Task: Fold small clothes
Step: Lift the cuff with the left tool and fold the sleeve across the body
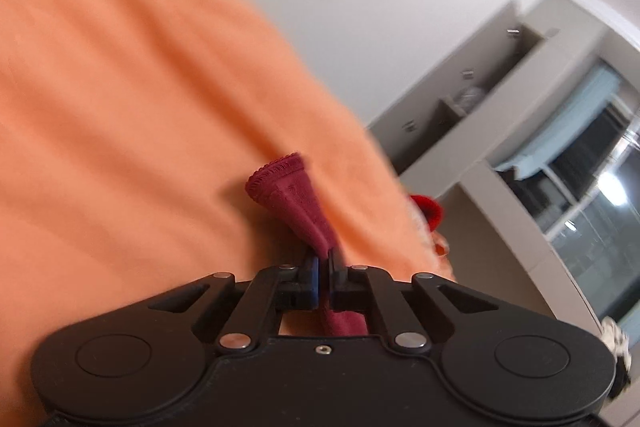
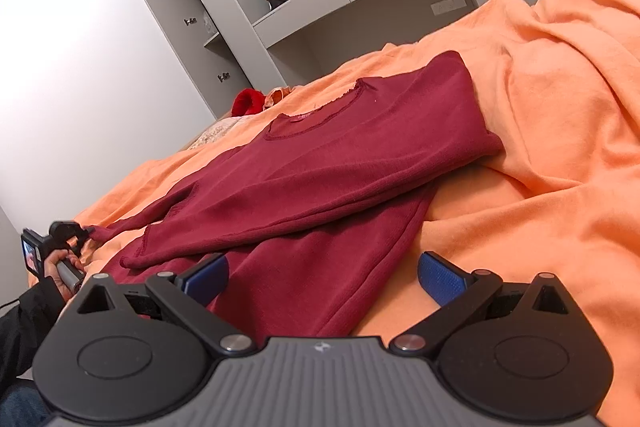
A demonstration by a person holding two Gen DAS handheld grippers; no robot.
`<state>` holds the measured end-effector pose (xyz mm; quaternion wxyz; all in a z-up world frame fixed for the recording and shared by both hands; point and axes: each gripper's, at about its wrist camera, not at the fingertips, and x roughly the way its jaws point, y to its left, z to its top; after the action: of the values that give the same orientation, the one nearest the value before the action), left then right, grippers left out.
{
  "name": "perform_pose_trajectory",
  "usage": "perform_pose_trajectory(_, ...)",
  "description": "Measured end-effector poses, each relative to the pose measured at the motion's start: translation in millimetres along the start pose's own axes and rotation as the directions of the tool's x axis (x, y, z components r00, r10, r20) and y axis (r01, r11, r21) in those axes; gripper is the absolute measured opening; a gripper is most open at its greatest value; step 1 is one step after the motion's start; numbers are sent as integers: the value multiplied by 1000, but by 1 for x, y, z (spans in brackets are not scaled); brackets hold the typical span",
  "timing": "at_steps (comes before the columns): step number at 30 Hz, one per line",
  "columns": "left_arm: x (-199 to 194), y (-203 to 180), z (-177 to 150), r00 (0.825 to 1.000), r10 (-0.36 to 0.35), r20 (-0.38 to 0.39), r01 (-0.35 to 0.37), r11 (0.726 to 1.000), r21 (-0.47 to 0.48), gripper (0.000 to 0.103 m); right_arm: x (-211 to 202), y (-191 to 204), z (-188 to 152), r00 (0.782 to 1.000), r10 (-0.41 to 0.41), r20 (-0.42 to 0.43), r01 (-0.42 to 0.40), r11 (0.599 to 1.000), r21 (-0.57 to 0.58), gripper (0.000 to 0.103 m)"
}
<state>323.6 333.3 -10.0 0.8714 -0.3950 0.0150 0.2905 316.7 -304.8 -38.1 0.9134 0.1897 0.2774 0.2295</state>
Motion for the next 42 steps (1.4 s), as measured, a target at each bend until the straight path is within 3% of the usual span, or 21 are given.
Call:
perform_pose_trajectory(4, -13, -35, 2, 993, -111, 36, 104, 983, 153, 3, -4, 3, -1, 1000, -15, 18, 15, 1000, -6, 103)
perform_pose_trajectory(6, -27, -62, 2, 981, -192, 36, 178, 953, 247, 3, -8, 5, -1, 999, -26, 33, 26, 1000, -8, 103)
perform_pose_trajectory(9, -50, -107, -8, 949, -315, -29, 305, 886, 349, 3, -15, 10, 2, 997, -35, 63, 36, 999, -14, 103)
perform_pose_trajectory(10, -57, -123, -15, 937, -344, -62, 341, 858, 385, 3, -18, 12, 3, 996, -37, 76, 39, 999, -19, 103)
perform_pose_trajectory(15, -106, -198, -64, 886, -425, -184, 444, 665, 601, 3, -34, 24, 7, 990, -36, 135, 45, 997, -69, 103)
perform_pose_trajectory(18, -139, -230, -90, 856, -462, -232, 490, 580, 651, 3, -40, 29, 9, 988, -26, 154, 41, 995, -94, 103)
perform_pose_trajectory(24, -198, -263, -160, 816, -457, -354, 557, 458, 692, 3, -49, 31, 13, 984, -6, 180, 21, 997, -81, 103)
perform_pose_trajectory(29, -224, -244, -224, 752, -407, -518, 646, 305, 700, 3, -53, 31, 13, 984, 0, 178, 15, 996, -84, 103)
perform_pose_trajectory(32, -228, -224, -244, 733, -351, -583, 674, 260, 691, 4, -52, 28, 13, 985, -7, 172, 20, 997, -78, 103)
perform_pose_trajectory(35, -230, -214, -250, 711, -314, -629, 700, 235, 674, 5, -51, 25, 13, 986, -15, 169, 28, 997, -70, 103)
perform_pose_trajectory(38, -225, -201, -251, 666, -283, -691, 746, 211, 632, 11, -49, 24, 13, 986, -26, 166, 38, 997, -69, 103)
perform_pose_trajectory(41, -225, -194, -254, 611, -265, -746, 791, 166, 589, 20, -46, 23, 13, 986, -34, 161, 46, 996, -71, 103)
perform_pose_trajectory(42, -229, -190, -252, 601, -261, -755, 798, 152, 583, 21, -44, 23, 12, 987, -38, 158, 50, 996, -72, 103)
